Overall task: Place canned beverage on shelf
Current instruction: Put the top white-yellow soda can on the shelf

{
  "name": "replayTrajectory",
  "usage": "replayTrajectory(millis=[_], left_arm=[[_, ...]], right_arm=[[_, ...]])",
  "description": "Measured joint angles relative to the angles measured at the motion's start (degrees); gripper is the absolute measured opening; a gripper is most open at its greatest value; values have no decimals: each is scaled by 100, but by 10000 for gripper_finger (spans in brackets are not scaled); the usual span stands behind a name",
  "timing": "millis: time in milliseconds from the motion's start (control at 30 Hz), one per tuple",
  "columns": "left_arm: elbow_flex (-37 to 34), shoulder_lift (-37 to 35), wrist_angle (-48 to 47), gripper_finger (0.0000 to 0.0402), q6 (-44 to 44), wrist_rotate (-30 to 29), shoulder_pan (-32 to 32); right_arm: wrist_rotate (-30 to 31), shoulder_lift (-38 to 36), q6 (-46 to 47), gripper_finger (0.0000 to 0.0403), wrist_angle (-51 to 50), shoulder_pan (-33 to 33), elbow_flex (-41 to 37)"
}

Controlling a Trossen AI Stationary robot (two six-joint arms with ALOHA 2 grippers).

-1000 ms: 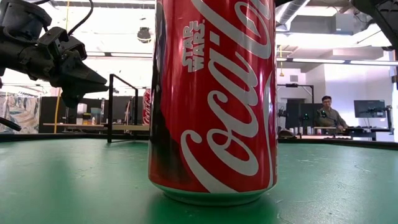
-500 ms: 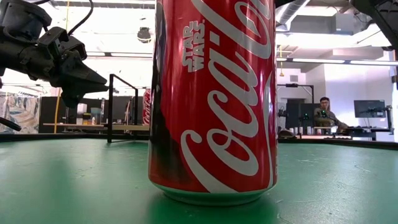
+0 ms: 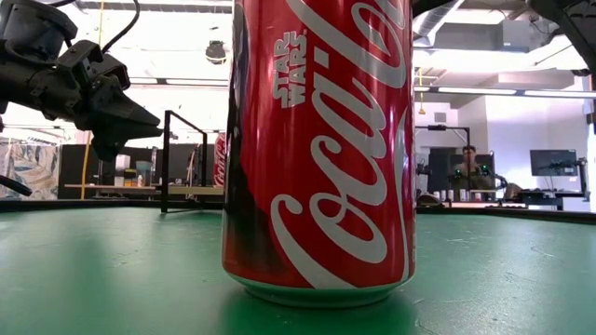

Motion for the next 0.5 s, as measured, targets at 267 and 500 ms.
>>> replayTrajectory(millis=[267,500], left_arm=[[0,0,0,88,-1,0,0],[0,0,0,88,-1,-2,-1]], right_arm=[[-52,-4,-24,308,57,65,-13],[-286,15,-22,386,-86,72,-42]])
